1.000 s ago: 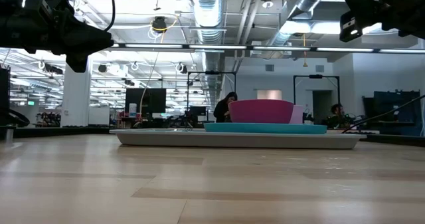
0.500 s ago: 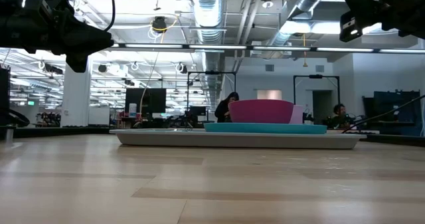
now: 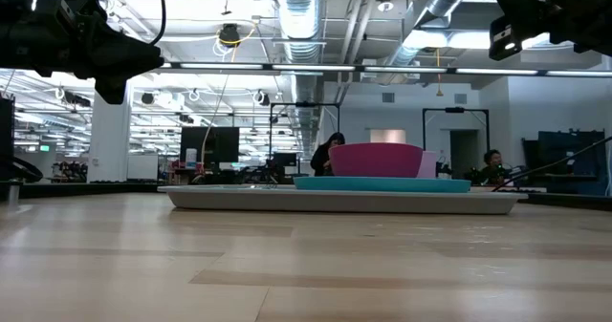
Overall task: Set up tray
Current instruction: Return to Home Position
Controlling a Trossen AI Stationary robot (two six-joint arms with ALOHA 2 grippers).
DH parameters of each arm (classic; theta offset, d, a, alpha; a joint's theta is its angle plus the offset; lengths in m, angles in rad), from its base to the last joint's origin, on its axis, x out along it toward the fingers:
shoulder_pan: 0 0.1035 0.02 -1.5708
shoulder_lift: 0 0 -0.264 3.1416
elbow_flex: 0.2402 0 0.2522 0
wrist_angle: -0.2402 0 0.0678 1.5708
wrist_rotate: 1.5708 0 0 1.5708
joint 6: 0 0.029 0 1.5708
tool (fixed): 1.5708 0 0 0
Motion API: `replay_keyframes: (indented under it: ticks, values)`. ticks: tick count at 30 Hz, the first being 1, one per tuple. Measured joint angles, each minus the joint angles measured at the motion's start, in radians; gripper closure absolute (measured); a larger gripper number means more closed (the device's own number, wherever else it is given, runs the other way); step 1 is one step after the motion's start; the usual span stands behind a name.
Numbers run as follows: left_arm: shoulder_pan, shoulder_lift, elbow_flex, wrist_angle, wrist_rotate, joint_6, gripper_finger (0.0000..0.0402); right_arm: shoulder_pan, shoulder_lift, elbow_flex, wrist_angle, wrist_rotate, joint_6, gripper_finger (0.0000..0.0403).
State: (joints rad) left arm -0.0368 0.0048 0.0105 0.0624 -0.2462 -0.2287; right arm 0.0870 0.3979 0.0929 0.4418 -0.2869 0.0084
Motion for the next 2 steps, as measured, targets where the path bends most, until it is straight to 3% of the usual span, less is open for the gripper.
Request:
replay_keyframes:
  ticks: [2]
  values:
    - [0.000,0.000,0.000,0.000,0.000,0.000,0.0327,0.000,0.000,0.000,0.000,0.000,0.000,0.0274]
